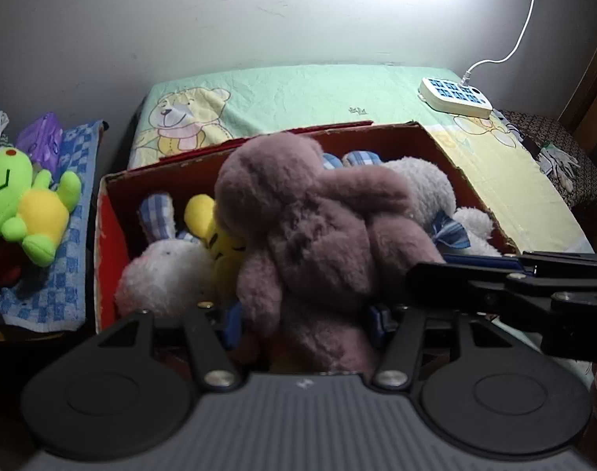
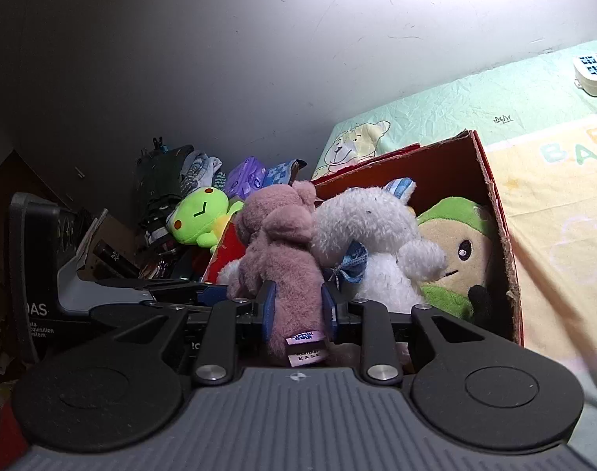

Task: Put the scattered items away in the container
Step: 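Lower the pink teddy bear into the red box with the right gripper, then press the held pink bear down among the toys in the box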

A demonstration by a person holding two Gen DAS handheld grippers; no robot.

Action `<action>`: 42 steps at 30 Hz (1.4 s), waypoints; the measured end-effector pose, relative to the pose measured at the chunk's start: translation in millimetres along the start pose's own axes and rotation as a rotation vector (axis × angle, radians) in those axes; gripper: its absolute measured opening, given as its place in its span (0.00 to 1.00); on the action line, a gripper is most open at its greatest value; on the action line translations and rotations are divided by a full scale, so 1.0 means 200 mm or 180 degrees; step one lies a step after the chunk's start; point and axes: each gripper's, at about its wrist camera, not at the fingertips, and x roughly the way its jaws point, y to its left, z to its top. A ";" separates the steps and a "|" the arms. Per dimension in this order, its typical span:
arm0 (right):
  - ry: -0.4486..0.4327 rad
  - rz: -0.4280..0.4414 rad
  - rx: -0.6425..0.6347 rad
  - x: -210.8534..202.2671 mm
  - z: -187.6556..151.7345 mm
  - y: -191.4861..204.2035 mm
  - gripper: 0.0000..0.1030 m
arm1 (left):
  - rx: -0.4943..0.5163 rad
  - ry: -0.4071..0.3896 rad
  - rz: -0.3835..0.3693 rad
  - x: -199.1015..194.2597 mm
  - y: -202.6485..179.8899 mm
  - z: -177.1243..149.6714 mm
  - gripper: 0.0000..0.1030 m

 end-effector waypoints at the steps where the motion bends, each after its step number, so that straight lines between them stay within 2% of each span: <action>1: 0.0013 -0.0010 0.0020 0.01 0.00 0.00 0.27 | -0.0012 0.0006 0.0021 0.00 0.00 0.00 0.59; 15: 0.0123 -0.0099 0.0075 0.09 -0.02 0.02 0.28 | -0.0050 0.0066 0.0178 0.04 0.04 0.00 0.62; 27: 0.0164 -0.0050 0.0268 0.05 -0.02 -0.04 0.27 | 0.0095 -0.0022 0.0480 0.02 -0.01 -0.03 0.77; 37: 0.0178 -0.0091 0.0248 0.02 0.02 -0.03 0.28 | 0.0103 -0.0015 0.0615 0.03 -0.02 -0.03 0.87; 42: 0.0098 -0.0175 0.0210 -0.02 0.04 -0.05 0.27 | 0.0089 -0.0006 0.0637 0.04 -0.01 -0.02 0.89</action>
